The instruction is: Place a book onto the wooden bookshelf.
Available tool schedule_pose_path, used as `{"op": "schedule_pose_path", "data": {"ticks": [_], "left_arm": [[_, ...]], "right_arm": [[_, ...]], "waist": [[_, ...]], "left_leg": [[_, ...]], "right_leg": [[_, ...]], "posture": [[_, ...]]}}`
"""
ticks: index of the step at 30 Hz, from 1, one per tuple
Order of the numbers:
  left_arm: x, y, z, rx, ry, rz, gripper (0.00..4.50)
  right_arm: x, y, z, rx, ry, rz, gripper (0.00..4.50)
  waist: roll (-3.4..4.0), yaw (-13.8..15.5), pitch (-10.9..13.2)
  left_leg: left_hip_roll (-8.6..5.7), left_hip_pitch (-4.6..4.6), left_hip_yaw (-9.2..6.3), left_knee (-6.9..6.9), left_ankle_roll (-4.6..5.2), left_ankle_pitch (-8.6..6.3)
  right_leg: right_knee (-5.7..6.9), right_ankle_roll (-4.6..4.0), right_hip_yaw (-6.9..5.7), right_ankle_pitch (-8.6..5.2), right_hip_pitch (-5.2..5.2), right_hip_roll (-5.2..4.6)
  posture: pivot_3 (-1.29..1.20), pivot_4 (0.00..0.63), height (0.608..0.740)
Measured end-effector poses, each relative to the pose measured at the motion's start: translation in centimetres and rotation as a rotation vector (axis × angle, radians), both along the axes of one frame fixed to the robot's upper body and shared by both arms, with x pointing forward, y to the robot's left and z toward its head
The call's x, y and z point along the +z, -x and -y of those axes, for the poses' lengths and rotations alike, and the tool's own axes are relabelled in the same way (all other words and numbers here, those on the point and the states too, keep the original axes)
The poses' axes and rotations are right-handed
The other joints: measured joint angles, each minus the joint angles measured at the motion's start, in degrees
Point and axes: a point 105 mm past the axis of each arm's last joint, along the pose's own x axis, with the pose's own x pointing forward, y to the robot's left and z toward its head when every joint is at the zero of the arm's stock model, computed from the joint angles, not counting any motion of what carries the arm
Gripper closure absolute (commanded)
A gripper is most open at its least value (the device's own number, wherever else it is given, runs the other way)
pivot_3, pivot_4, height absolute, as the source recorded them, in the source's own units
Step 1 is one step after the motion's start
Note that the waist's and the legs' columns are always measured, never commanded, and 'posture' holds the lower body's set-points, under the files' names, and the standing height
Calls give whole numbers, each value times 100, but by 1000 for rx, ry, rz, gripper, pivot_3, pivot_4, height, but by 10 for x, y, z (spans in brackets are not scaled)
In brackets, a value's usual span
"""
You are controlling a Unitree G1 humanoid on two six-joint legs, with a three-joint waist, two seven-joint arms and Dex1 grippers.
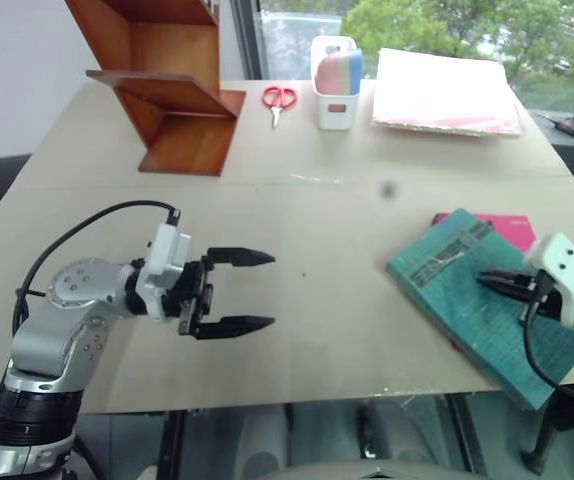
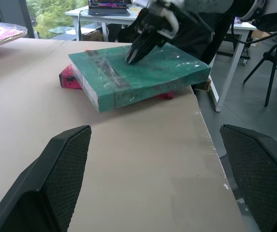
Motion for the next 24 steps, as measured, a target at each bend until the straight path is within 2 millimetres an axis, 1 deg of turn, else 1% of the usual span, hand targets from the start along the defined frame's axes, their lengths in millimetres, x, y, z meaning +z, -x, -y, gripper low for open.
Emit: {"op": "schedule_pose_path", "data": {"ticks": [2, 7, 11, 14, 17, 18, 19, 20, 21, 22, 24], "left_arm": [[-1, 0, 1, 2, 6, -1, 0], [-1, 0, 4, 10, 9, 0, 0], [-1, 2, 5, 5, 8, -3, 0], [-2, 2, 6, 3, 9, -7, 0], [-2, 2, 6, 2, 12, -8, 0], [-3, 2, 7, 1, 12, -10, 0], [-4, 2, 7, 0, 13, -14, 0], [-4, 2, 7, 0, 13, -14, 0], [-4, 2, 8, -3, 16, -15, 0], [-5, 3, 8, -2, 16, -16, 0], [-6, 2, 10, 5, 29, -25, 0]], "right_arm": [[1, -11, 3, -35, 1, 20, 4305], [3, -33, 3, -63, -17, 40, 4305], [4, -45, 5, -72, -13, 58, 4305], [5, -49, 7, -71, -16, 65, 4305], [9, -46, 5, -57, -49, 56, 4305], [11, -42, 3, -48, -70, 52, 4305], [18, -36, -3, -12, -91, 56, 4305], [18, -36, -4, -11, -92, 56, 4305], [29, -26, -6, 10, -110, 65, 4305], [31, -24, -6, 16, -113, 66, 4305], [43, -12, -2, 10, -110, 93, 4305]], "waist": [[-10, 4, -7], [-38, 3, -25], [-46, 9, -35], [-46, 14, -35], [-45, 17, -34], [-42, 22, -32], [-39, 23, -31], [-37, 23, -30], [-30, 35, -26], [-30, 39, -26], [-30, 67, -26]], "left_leg": [[0, 0, 0, 2, 0, 0], [1, 0, 1, 8, 0, 0], [1, 1, 1, 8, 0, 0], [1, 0, 1, 8, 0, 0], [1, -2, 1, 8, 0, 0], [1, -4, 1, 7, 0, 0], [1, -4, 1, 5, 1, 0], [1, -5, 1, 3, 1, 0], [0, -9, 1, 0, 1, -1], [0, -9, 1, 0, 2, -1], [0, -11, 0, -2, 2, -1]], "right_leg": [[1, 0, 1, 0, 1, 0], [4, 1, 3, 1, 1, 0], [9, 0, 2, 1, 1, 0], [9, 0, 2, 1, 1, 0], [11, 0, 3, 2, -1, 0], [11, 0, 2, 1, -3, 0], [11, -1, 3, 1, -3, 0], [11, 0, 2, 1, -4, 0], [9, 0, 2, 0, -6, 0], [9, 0, 2, 0, -6, 0], [2, 0, -1, 0, -5, 0]], "posture": [[0, 150, 740], [0, 150, 740], [0, 150, 740], [0, 150, 740], [0, 150, 740], [0, 150, 740], [0, 150, 740], [0, 150, 740], [0, 150, 740], [0, 150, 740], [0, 150, 740]]}}
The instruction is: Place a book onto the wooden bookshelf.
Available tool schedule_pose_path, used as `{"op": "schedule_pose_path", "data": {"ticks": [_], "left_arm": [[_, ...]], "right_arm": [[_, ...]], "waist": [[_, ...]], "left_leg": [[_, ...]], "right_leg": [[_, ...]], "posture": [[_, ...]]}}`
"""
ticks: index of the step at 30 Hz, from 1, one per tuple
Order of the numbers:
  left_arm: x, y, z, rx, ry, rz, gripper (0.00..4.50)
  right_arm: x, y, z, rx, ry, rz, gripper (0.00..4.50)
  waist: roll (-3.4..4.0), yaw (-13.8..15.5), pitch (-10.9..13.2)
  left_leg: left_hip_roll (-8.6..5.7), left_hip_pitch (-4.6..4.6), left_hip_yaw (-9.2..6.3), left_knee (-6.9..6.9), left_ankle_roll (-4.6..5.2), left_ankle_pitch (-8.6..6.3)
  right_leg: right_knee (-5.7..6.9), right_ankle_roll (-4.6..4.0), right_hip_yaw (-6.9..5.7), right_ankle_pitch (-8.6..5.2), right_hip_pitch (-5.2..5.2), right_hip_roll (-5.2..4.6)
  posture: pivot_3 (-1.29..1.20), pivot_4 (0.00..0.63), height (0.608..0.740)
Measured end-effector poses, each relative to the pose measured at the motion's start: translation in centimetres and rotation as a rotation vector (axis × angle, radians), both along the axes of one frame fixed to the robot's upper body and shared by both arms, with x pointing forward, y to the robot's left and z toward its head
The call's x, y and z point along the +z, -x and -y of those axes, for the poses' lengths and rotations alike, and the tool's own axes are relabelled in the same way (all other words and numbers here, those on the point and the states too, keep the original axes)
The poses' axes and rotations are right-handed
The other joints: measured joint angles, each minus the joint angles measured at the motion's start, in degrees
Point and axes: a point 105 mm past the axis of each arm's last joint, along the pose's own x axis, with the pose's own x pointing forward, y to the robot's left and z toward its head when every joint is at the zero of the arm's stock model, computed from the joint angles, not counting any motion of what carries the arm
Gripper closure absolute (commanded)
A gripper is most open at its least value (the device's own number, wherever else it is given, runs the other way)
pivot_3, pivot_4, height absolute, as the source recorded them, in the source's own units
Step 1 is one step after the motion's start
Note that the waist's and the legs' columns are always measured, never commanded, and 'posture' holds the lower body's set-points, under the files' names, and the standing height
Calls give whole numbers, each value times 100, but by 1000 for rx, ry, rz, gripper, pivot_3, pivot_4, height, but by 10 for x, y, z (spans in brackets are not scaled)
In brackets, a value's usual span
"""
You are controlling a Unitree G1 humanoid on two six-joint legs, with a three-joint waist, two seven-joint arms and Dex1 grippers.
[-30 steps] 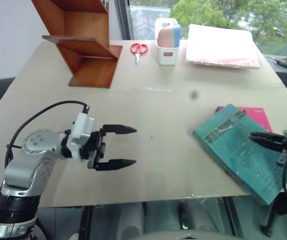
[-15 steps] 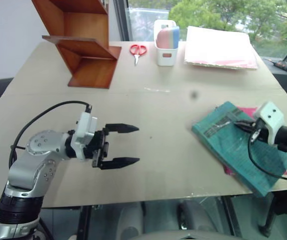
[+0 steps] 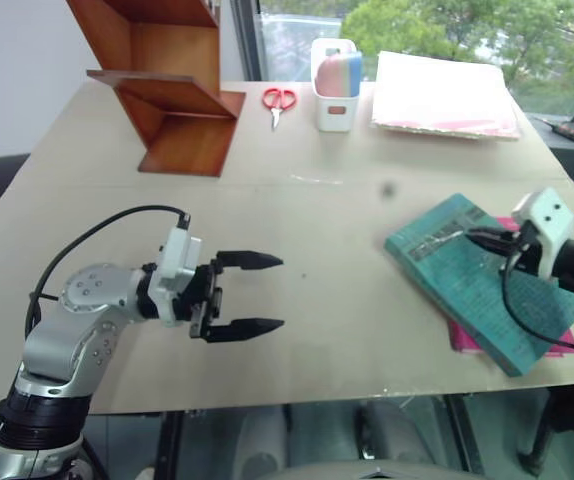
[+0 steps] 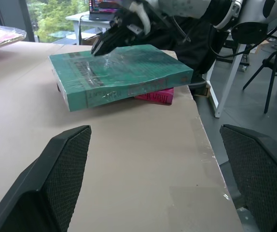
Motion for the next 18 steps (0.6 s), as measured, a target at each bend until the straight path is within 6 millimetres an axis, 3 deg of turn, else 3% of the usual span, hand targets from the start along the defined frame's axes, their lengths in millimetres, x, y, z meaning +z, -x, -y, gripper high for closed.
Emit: {"op": "schedule_pose_path", "data": {"ticks": [3, 7, 10, 13, 18], "left_arm": [[-4, -3, 6, 19, 22, -29, 0], [-12, -11, 26, 30, 31, -75, 0], [-11, -17, 37, 24, 16, -63, 0], [-15, -20, 42, -2, 0, -69, 0], [-24, -24, 39, -11, -14, -84, 0]], "right_arm": [[8, 11, 7, -33, 0, 39, 4305], [-1, 25, 4, -27, -111, 37, 4305], [-10, 37, 3, -39, -82, 14, 4305], [-27, 53, 16, -92, -3, -44, 4305], [-29, 62, 32, -137, 69, -62, 4305]], "waist": [[-3, 8, -2], [-3, 10, -2], [-2, 12, -4], [1, 32, -5], [5, -44, -7]], "left_leg": [[0, 0, 0, 1, 1, 0], [-2, 1, -4, 5, 1, 0], [-2, 1, -6, 6, 1, 0], [-5, 0, -5, 4, 1, 0], [-4, 6, -5, 4, 1, 0]], "right_leg": [[-8, 1, 0, 1, 4, 0], [-1, 2, -1, 2, 5, 0], [0, 2, -1, 1, 5, 1], [-4, 2, 0, 1, 5, 0], [-2, 2, 2, 1, 6, 2]], "posture": [[0, 150, 740], [0, 150, 740], [0, 150, 740], [0, 150, 740], [0, 150, 740]]}}
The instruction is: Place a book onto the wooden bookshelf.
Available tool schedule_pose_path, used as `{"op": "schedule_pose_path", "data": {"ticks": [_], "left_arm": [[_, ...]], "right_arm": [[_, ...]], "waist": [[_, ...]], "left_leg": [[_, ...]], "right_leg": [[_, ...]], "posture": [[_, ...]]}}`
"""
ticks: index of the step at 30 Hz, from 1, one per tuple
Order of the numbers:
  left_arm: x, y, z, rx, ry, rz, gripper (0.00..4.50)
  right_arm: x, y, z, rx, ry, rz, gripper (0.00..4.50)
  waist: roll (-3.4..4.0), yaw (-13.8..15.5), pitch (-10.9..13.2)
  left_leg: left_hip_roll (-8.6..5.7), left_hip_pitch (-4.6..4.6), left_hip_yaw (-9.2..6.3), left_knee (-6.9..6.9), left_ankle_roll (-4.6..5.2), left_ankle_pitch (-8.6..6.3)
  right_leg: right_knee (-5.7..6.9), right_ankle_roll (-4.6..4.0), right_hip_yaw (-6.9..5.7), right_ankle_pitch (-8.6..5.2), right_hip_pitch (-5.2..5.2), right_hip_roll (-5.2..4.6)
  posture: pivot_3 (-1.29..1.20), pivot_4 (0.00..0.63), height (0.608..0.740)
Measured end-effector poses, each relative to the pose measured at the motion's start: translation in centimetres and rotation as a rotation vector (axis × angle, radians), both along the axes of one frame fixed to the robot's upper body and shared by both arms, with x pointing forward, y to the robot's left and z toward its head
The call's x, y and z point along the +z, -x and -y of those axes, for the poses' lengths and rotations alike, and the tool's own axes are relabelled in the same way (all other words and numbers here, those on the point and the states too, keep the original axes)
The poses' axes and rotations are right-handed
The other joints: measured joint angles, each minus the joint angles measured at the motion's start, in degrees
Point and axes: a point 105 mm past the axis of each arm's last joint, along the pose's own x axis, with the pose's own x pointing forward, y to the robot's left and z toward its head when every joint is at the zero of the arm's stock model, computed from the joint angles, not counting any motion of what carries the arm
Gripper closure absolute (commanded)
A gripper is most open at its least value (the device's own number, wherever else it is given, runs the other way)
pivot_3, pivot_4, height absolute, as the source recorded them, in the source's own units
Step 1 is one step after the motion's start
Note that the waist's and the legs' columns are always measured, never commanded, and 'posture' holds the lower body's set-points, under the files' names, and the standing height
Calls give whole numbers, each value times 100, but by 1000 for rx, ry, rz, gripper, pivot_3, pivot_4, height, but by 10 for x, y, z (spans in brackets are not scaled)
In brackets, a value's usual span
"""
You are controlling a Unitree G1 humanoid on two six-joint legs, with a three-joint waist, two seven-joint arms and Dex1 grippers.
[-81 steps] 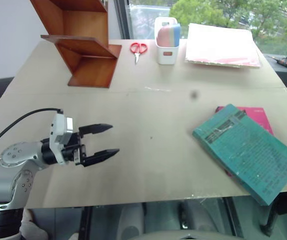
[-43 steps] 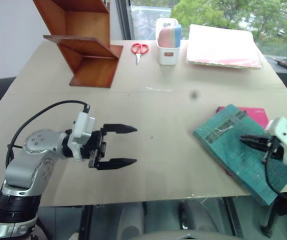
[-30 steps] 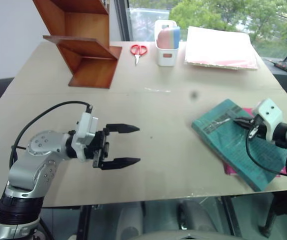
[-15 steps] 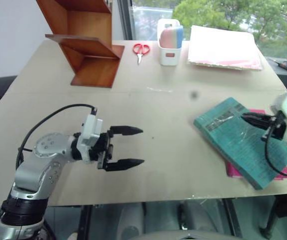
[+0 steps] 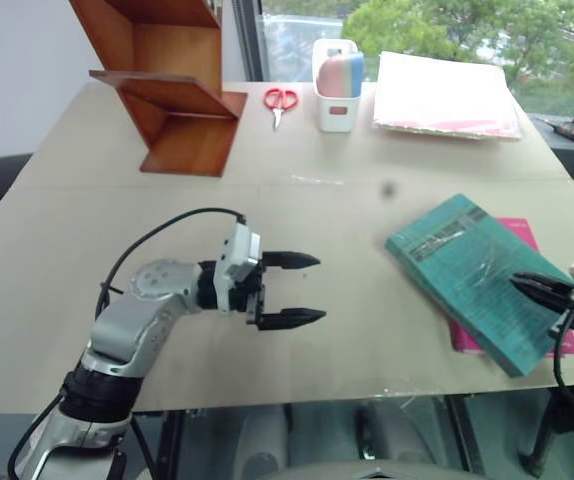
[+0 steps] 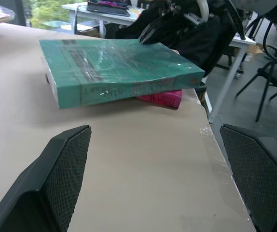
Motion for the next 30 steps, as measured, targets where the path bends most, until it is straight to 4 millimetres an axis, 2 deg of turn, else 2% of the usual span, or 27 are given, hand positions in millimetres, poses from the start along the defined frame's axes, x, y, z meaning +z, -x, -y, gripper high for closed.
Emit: {"op": "schedule_pose_path", "data": {"ticks": [4, 8, 12, 18, 25, 30], "left_arm": [[-4, -1, 0, -8, -1, 2, 0], [-5, -2, -2, -1, -6, 4, 0], [-13, 1, -8, 27, -20, -9, 0], [-16, 3, -14, 43, -20, -6, 0], [-16, 4, -16, 36, -16, 15, 0], [-21, 2, -21, 53, -21, 1, 0]], "right_arm": [[-23, -4, 4, 8, 83, -87, 4305], [-26, -17, 0, 36, 80, -82, 4305], [-26, -35, -6, 58, 60, -68, 4305], [-25, -46, -17, 95, 44, -59, 4305], [-24, -49, -21, 95, 32, -46, 4305], [-11, -23, -16, 73, -19, -74, 4305]], "waist": [[-2, -9, -5], [-52, -45, -42], [-63, -43, -51], [-64, -14, -52], [-62, -21, -53], [-40, 49, -43]], "left_leg": [[0, 0, 0, 6, 0, 0], [6, 11, 0, 6, 0, 0], [6, 15, 2, 9, 0, 0], [6, 13, 3, 8, 0, 0], [7, 13, 4, 8, 0, 0], [6, -4, 4, 4, 1, -1]], "right_leg": [[1, 0, 3, 0, 1, 0], [0, 0, 6, 0, 9, 4], [1, 0, 10, 3, 11, 4], [2, -1, 10, 3, 10, 4], [3, -1, 11, 3, 9, 6], [-2, -1, 9, 3, -1, 4]], "posture": [[0, 150, 740], [0, 150, 740], [0, 150, 740], [0, 150, 740], [0, 150, 740], [0, 150, 740]]}}
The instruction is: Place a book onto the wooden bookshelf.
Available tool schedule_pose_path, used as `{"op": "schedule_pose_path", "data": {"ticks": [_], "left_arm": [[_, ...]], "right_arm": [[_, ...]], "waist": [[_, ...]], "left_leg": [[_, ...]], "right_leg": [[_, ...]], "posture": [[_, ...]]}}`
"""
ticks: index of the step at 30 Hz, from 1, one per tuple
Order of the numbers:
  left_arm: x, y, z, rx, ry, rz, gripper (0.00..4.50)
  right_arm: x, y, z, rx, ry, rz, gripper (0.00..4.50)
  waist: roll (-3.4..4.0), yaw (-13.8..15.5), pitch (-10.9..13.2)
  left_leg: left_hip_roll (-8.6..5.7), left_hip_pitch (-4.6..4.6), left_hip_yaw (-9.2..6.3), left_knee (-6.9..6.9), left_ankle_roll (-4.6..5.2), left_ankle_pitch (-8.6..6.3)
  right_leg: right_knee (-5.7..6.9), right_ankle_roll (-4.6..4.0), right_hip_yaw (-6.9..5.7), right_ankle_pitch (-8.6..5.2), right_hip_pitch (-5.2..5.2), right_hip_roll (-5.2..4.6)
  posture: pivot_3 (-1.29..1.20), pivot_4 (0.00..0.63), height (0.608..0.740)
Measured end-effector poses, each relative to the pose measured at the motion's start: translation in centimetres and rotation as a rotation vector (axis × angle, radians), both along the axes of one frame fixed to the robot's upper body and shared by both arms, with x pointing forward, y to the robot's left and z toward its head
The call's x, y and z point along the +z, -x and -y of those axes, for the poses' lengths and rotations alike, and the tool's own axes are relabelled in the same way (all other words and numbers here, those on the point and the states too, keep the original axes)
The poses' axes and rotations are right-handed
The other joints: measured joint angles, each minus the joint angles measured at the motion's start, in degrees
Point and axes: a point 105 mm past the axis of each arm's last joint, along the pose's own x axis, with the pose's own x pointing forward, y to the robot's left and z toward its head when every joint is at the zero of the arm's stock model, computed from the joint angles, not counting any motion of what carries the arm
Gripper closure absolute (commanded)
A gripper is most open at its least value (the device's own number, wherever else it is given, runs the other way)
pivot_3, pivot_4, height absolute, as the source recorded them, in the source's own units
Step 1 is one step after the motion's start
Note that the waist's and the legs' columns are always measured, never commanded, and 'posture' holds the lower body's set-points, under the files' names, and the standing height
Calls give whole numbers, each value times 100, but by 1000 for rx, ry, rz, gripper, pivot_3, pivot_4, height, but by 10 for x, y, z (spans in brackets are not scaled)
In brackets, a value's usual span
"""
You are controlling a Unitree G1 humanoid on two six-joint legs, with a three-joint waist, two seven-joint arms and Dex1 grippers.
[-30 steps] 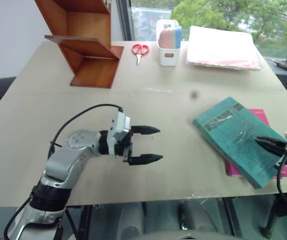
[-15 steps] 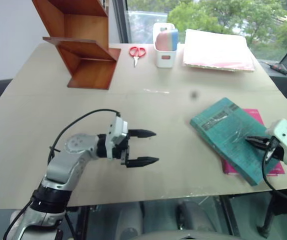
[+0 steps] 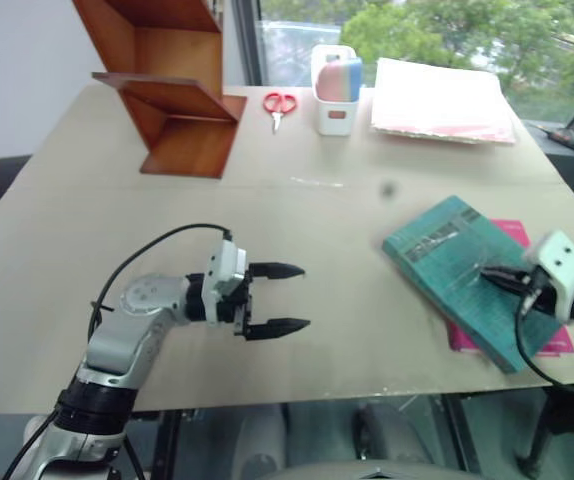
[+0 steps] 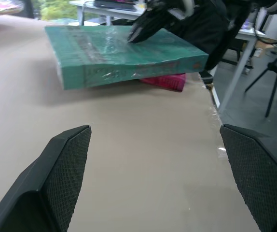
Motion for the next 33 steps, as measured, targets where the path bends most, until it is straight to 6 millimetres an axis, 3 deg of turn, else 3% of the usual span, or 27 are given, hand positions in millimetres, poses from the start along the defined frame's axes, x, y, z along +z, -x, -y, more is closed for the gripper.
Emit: {"op": "schedule_pose_path", "data": {"ticks": [4, 11, 15, 21, 29, 33], "left_arm": [[4, -2, 2, -15, 2, 12, 0], [11, -6, 8, -30, 4, 23, 0], [13, -7, 11, -24, -4, 13, 0], [20, -5, 16, -50, -14, 27, 0], [32, 6, 19, -151, 17, 46, 0], [38, 8, 16, -153, 26, 62, 0]], "right_arm": [[20, 16, 12, -30, 48, 4, 4305], [3, 51, 40, -99, 102, -165, 4305], [17, 73, 60, -152, 125, -199, 4305], [18, 82, 68, -164, 161, -247, 4305], [-17, 73, 83, -204, 204, -336, 4305], [-23, 63, 77, -176, 193, -323, 4305]], "waist": [[6, 12, 4], [10, 31, 4], [13, 24, 2], [13, -24, 1], [14, -51, 2], [20, -55, 0]], "left_leg": [[-1, 0, -1, -4, 1, -1], [-4, -3, -1, -5, 3, -2], [-3, 1, -2, -5, 4, -3], [-4, 2, -3, -4, 4, -2], [-4, 0, -3, -5, 4, -3], [-4, 2, -4, -6, 4, -3]], "right_leg": [[-9, 0, -3, 0, 1, 0], [-14, 1, -2, 0, 2, -1], [-15, 3, -2, -1, 3, -1], [-15, 2, -1, -1, 5, -1], [-18, 1, 0, -1, 4, -1], [-16, 2, -1, -1, 4, -1]], "posture": [[0, 150, 740], [0, 150, 740], [0, 150, 740], [0, 150, 740], [0, 150, 740], [0, 150, 740]]}}
